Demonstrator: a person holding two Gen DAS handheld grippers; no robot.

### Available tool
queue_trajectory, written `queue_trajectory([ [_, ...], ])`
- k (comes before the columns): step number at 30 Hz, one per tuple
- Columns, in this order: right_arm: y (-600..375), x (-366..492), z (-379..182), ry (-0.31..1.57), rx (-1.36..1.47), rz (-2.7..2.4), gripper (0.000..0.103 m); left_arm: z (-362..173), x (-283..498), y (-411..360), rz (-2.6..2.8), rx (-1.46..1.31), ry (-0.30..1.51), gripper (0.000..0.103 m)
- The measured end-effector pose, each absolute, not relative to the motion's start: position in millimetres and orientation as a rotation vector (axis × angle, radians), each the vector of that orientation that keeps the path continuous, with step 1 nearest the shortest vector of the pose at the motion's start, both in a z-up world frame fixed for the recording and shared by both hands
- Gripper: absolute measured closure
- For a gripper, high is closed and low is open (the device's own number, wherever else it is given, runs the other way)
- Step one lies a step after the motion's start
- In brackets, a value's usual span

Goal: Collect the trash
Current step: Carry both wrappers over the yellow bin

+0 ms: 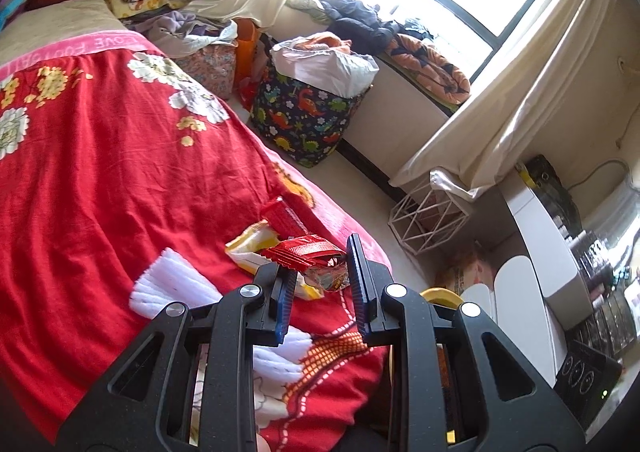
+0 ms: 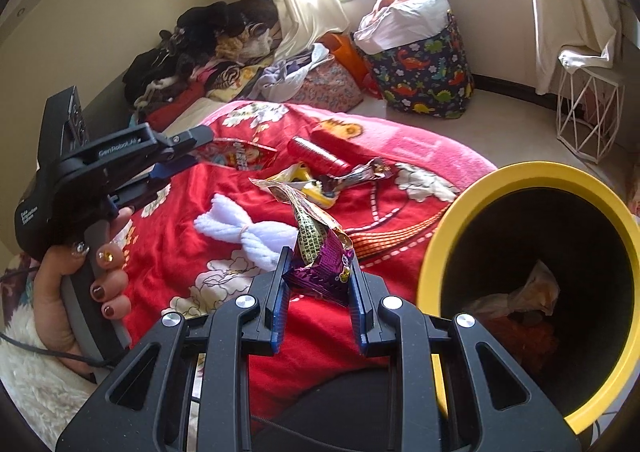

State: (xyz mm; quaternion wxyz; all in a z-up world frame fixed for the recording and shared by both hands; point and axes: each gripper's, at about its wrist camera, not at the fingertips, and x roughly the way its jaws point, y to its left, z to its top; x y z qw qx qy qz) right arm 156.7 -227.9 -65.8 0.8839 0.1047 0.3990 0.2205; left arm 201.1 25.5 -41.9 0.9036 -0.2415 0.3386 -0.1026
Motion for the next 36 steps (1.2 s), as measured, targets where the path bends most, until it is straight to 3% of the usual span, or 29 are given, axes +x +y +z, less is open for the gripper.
queue_trajectory([
  [36,-363.9,147.2,-78.3,0.784,0.422,0.188,0.078,-43.5,192.0,-99.8,-0.413,-0.297,0.774,0.084],
])
